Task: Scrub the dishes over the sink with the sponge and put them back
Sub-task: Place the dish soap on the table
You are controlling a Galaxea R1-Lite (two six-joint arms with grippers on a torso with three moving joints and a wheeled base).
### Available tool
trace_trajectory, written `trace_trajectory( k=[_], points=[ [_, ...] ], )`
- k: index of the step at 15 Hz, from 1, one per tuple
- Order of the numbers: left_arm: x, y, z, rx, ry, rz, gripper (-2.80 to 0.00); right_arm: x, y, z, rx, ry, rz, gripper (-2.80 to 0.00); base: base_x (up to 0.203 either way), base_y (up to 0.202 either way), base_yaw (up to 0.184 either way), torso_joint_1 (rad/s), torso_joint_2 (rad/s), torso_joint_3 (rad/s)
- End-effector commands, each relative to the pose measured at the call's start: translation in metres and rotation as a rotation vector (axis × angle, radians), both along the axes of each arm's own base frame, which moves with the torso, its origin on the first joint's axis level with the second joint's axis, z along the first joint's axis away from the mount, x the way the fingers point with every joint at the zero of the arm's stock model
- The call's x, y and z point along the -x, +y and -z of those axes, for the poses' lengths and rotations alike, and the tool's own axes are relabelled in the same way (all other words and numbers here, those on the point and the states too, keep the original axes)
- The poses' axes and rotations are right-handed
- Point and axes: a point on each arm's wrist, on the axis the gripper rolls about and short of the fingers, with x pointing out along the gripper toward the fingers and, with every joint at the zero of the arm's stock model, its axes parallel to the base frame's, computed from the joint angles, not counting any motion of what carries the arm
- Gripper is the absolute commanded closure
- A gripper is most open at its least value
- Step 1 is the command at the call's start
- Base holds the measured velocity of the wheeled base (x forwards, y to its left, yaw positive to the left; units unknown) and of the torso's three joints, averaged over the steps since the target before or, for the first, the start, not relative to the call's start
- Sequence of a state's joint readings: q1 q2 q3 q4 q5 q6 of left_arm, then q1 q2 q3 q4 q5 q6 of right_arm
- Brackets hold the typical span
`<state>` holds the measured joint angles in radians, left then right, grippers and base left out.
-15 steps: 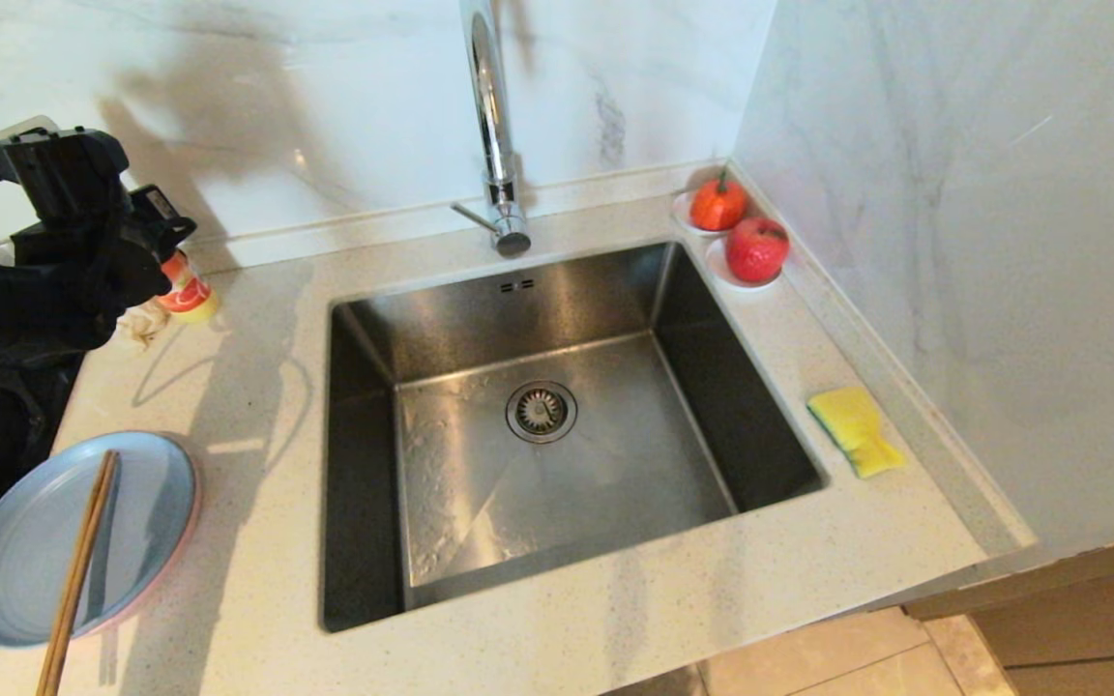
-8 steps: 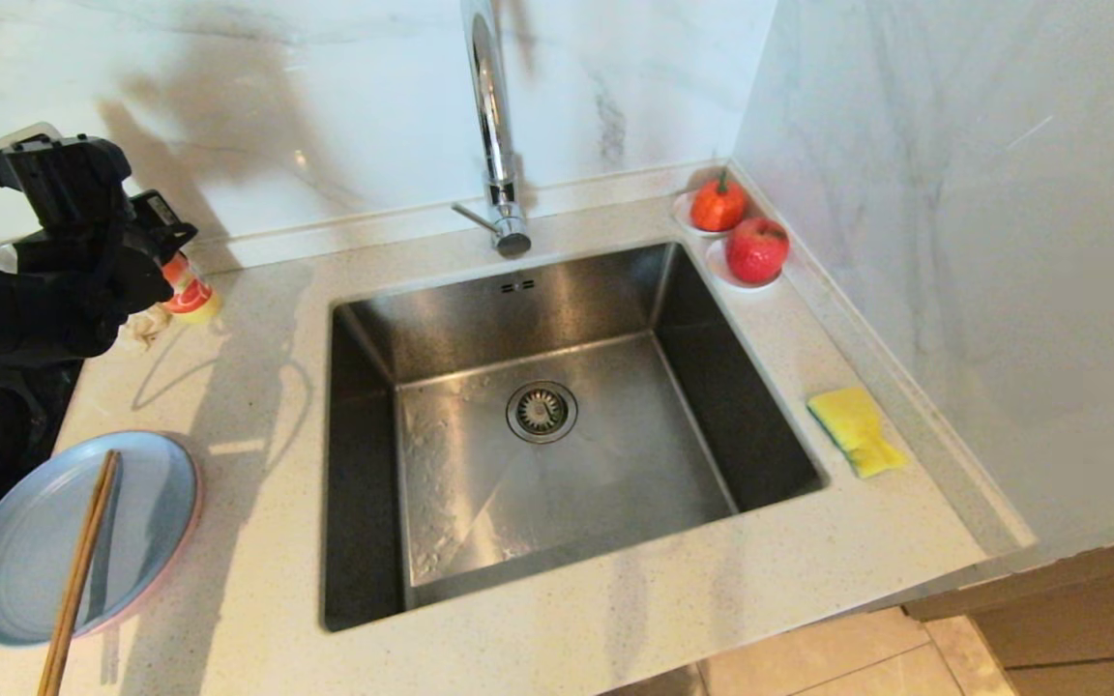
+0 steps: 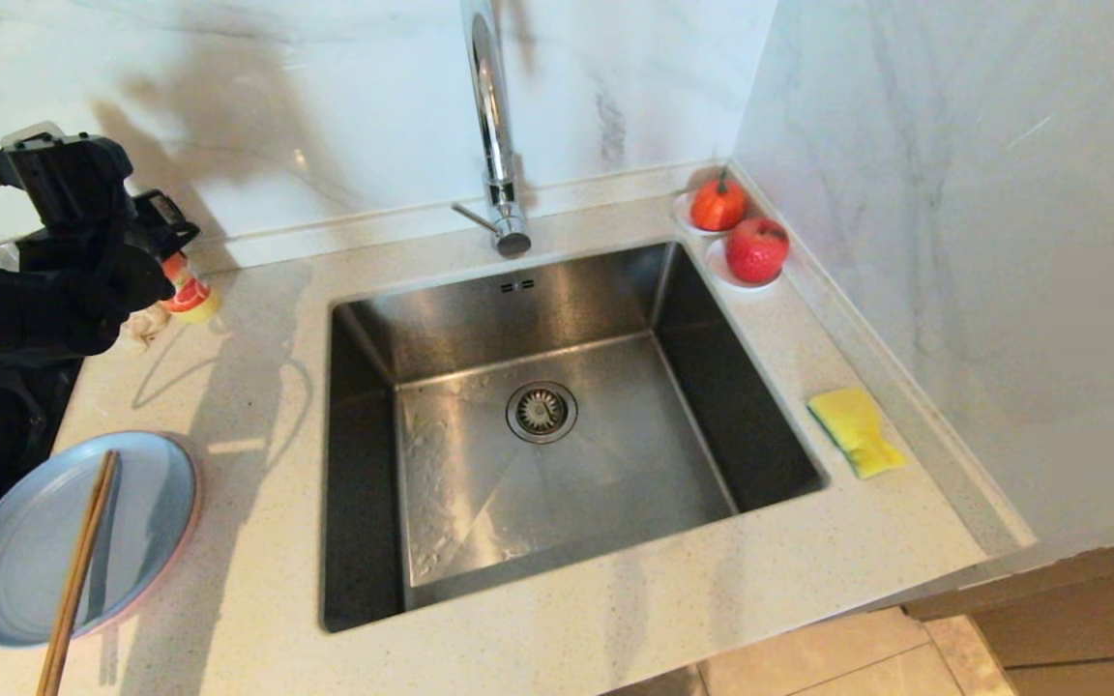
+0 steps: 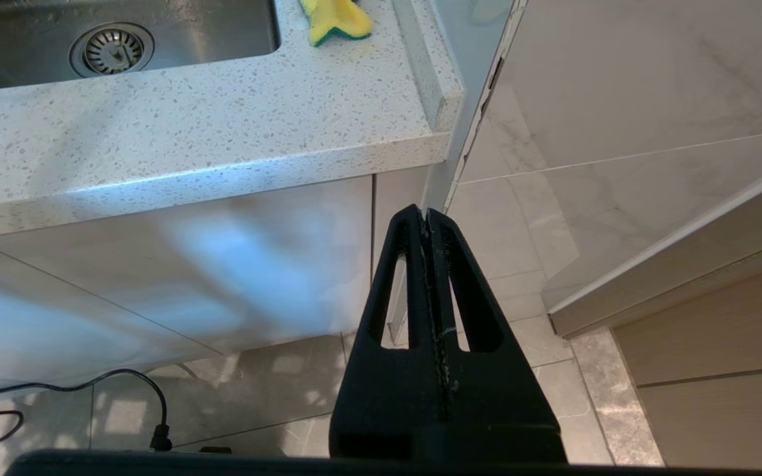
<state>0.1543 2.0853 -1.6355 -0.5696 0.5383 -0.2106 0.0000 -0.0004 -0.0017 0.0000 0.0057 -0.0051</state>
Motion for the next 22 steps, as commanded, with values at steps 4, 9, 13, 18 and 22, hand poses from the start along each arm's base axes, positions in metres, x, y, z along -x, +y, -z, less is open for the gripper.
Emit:
trace_trajectory(
  k=[4,9,13,18,22],
  points=[
    [0.018,-0.003,-0.028,-0.005,-0.073,0.0,-2.8,0.0,0.0,0.0,0.0,0.001,0.0,0.0,0.0,0.0,0.0,0.0,0.0,0.0],
    [0.052,-0.014,-0.071,-0.02,-0.169,0.022,-2.8,0.0,0.0,0.0,0.001,0.001,0.0,0.0,0.0,0.0,0.0,0.0,0.0,0.0],
    [0.09,-0.027,-0.105,-0.052,-0.234,0.037,0.0,0.0,0.0,0.0,0.0,0.002,0.0,0.0,0.0,0.0,0.0,0.0,0.0,0.0],
    [0.156,-0.041,-0.145,-0.07,-0.29,0.068,0.0,0.0,0.0,0.0,0.001,0.001,0.0,0.0,0.0,0.0,0.0,0.0,0.0,0.0],
    [0.225,-0.061,-0.139,-0.068,-0.075,0.292,0.0,0.0,0.0,0.0,0.001,0.001,0.0,0.0,0.0,0.0,0.0,0.0,0.0,0.0]
  ],
)
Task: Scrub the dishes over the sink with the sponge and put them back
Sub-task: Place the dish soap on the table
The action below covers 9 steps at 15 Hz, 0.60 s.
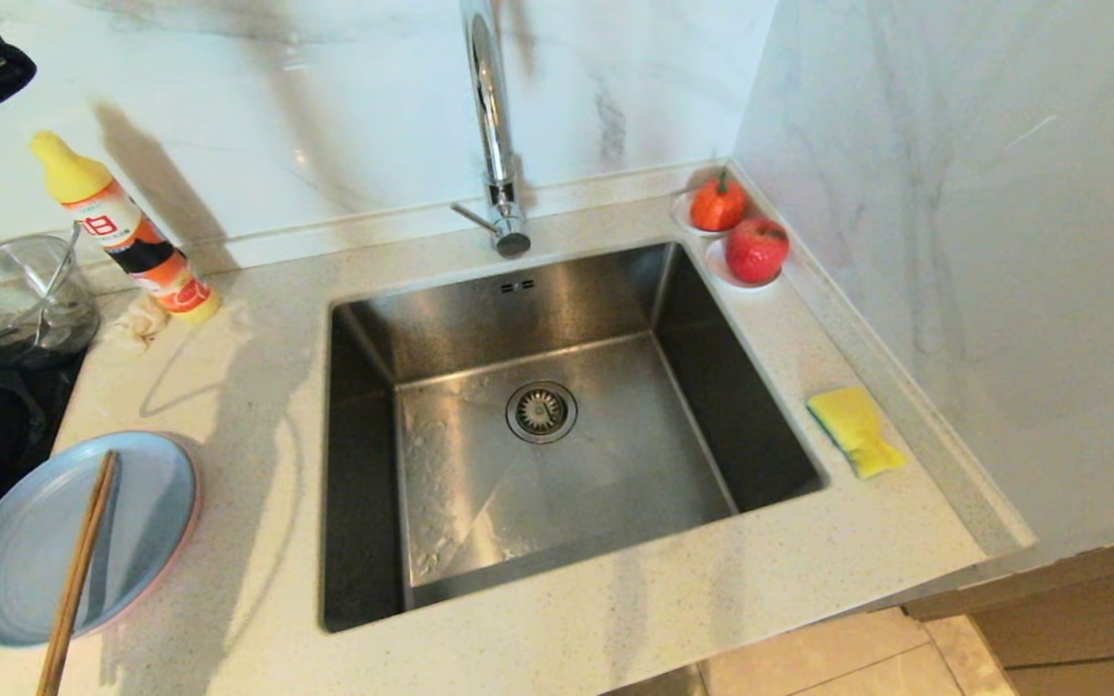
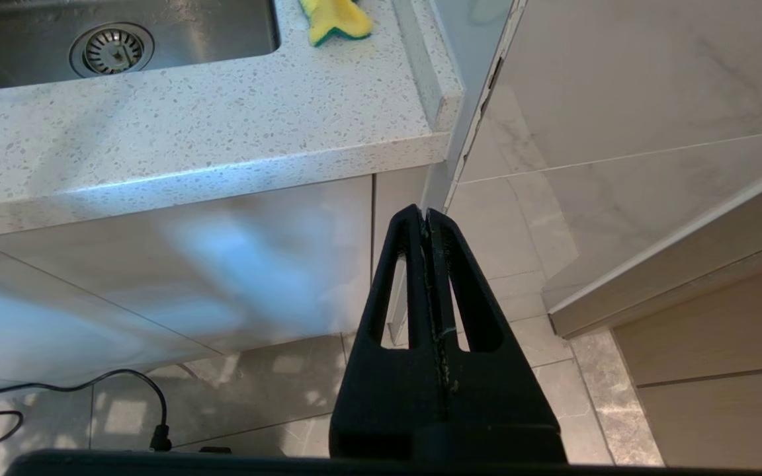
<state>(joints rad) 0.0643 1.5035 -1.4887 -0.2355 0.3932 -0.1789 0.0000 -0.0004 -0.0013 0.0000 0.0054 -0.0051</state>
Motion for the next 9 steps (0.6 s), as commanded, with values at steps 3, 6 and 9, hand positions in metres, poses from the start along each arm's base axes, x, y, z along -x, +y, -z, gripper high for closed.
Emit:
trace_trajectory(
  k=[3,6,9],
  points=[
    [0.116,-0.015,0.008,-0.082,0.08,0.176,0.0,0.0,0.0,0.0,0.0,0.001,-0.001,0.0,0.0,0.0,0.0,0.0,0.0,0.0],
    [0.176,-0.019,0.063,-0.154,0.199,0.248,0.0,0.0,0.0,0.0,0.001,0.0,-0.001,0.0,0.0,0.0,0.0,0.0,0.0,0.0],
    [0.223,-0.023,0.126,-0.177,0.294,0.339,0.0,0.0,0.0,0.0,-0.001,0.0,-0.001,0.0,0.0,0.0,0.0,0.0,0.0,0.0]
  ],
)
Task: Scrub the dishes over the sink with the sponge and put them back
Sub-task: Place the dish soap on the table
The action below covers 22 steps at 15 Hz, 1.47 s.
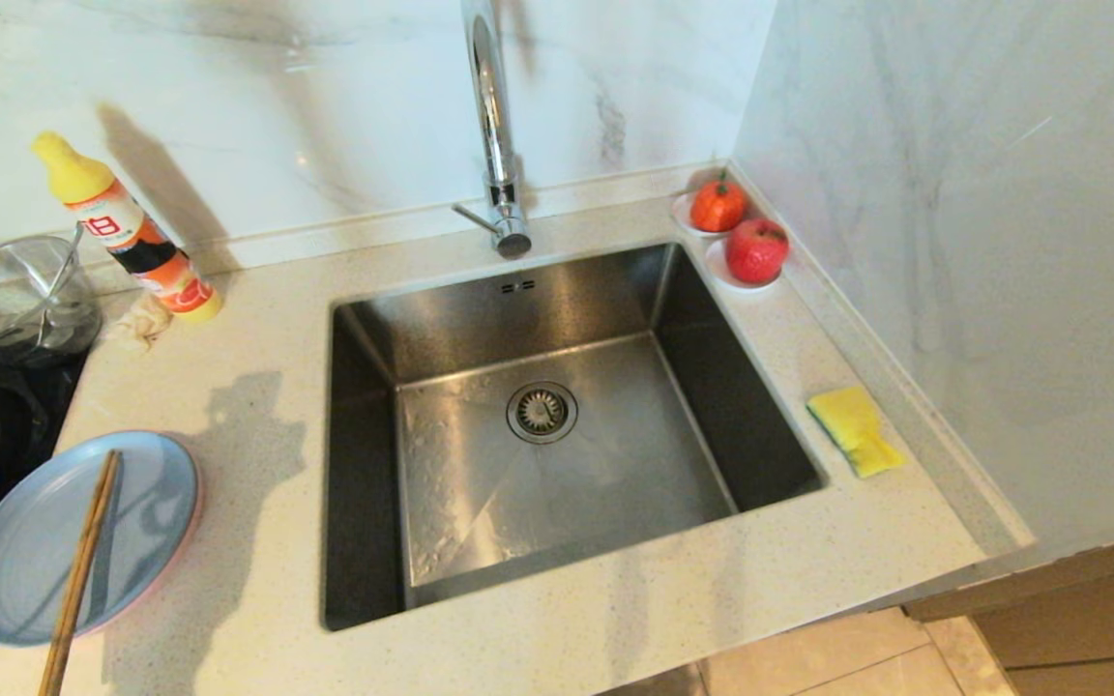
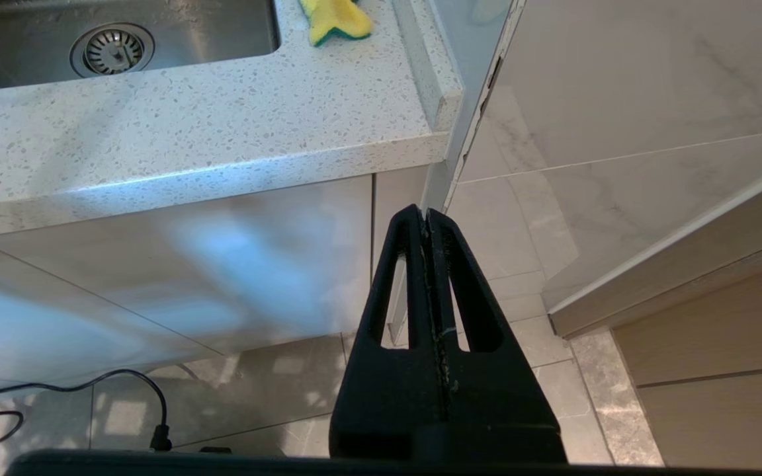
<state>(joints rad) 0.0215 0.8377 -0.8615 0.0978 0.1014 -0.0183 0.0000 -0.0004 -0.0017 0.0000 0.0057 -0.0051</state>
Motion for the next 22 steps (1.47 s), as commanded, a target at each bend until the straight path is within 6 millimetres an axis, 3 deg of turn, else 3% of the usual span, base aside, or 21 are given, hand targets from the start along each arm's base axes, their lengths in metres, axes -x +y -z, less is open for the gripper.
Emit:
trace_trajectory(
  k=[1,4,9,16,22],
  points=[
    [0.055,-0.002,0.049,-0.005,-0.01,0.04,0.0,0.0,0.0,0.0,0.0,0.001,0.0,0.0,0.0,0.0,0.0,0.0,0.0,0.0],
    [0.079,-0.003,0.101,-0.006,0.024,0.073,0.0,0.0,0.0,0.0,0.0,0.001,0.0,0.0,0.0,0.0,0.0,0.0,0.0,0.0],
    [0.094,-0.004,0.173,0.0,0.07,0.088,0.0,0.0,0.0,0.0,0.0,0.001,0.0,0.0,0.0,0.0,0.0,0.0,0.0,0.0],
    [0.106,-0.003,0.217,0.044,0.048,0.062,0.0,0.0,0.0,0.0,0.0,0.001,0.0,0.0,0.0,0.0,0.0,0.0,0.0,0.0],
    [0.105,-0.003,0.217,0.039,0.05,0.061,0.0,0.0,0.0,0.0,0.001,0.001,0.0,0.0,0.0,0.0,0.0,0.0,0.0,0.0]
  ],
)
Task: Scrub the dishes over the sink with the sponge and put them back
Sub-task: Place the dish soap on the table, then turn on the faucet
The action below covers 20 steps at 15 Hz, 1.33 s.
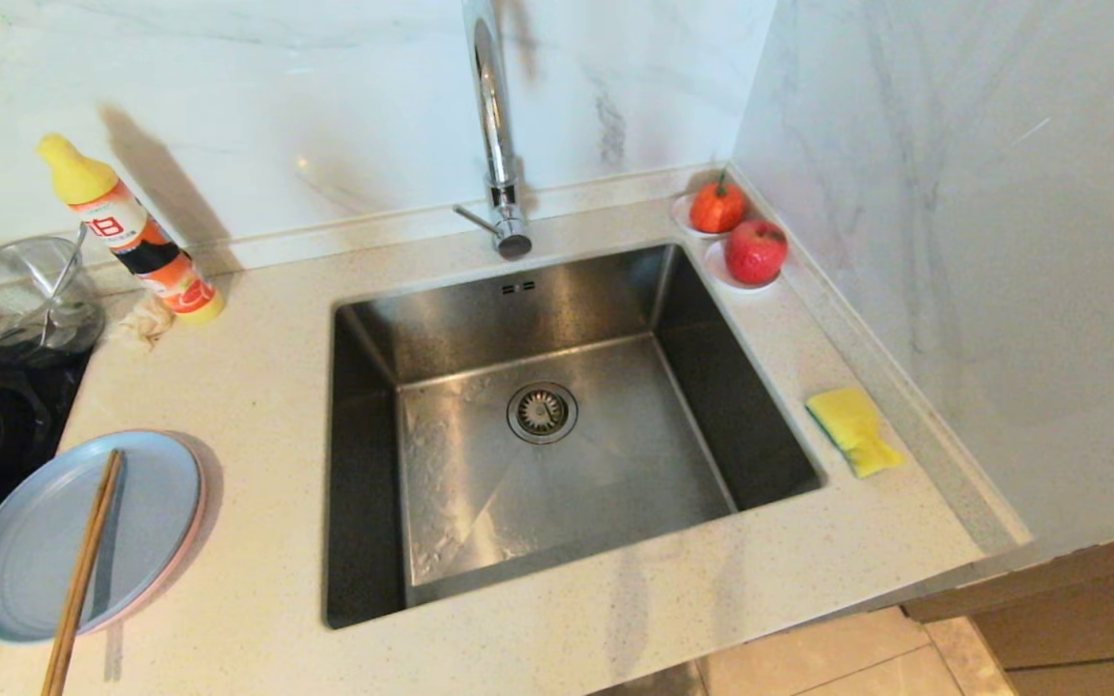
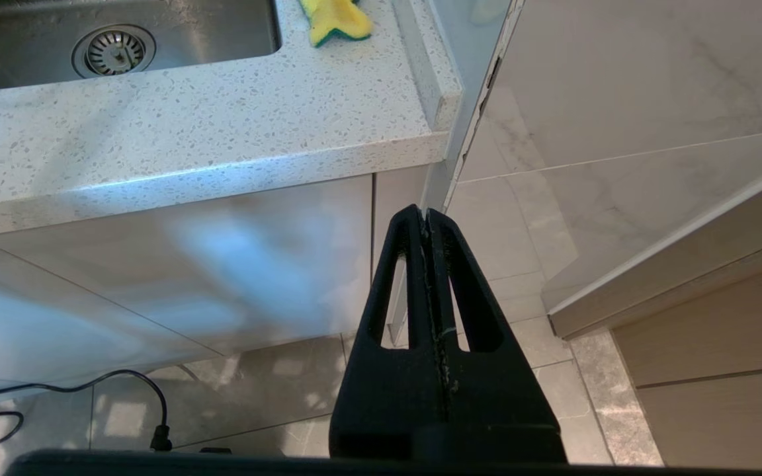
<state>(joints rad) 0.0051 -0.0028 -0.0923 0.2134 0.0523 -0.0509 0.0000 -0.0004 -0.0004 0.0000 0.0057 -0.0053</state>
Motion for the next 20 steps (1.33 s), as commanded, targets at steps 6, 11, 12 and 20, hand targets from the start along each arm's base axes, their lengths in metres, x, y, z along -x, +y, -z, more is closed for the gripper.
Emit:
trace_trajectory(
  k=[6,11,12,20],
  points=[
    [0.007,-0.001,-0.025,0.012,-0.087,0.029,0.0,0.0,0.0,0.0,0.001,-0.001,0.0,0.0,0.0,0.0,0.0,0.0,0.0,0.0],
    [-0.021,-0.004,-0.114,0.074,-0.015,0.19,0.0,0.0,0.0,0.0,0.001,-0.001,0.0,0.0,0.0,0.0,0.0,0.0,0.0,0.0],
    [-0.039,-0.005,-0.133,0.11,0.032,0.23,0.0,0.0,0.0,0.0,-0.001,-0.001,0.0,0.0,0.0,0.0,0.0,0.0,0.0,0.0],
    [-0.27,-0.012,-0.19,0.591,0.307,0.446,0.0,0.0,0.0,0.0,0.0,-0.001,0.0,0.0,0.0,0.0,0.0,0.0,0.0,0.0]
  ],
)
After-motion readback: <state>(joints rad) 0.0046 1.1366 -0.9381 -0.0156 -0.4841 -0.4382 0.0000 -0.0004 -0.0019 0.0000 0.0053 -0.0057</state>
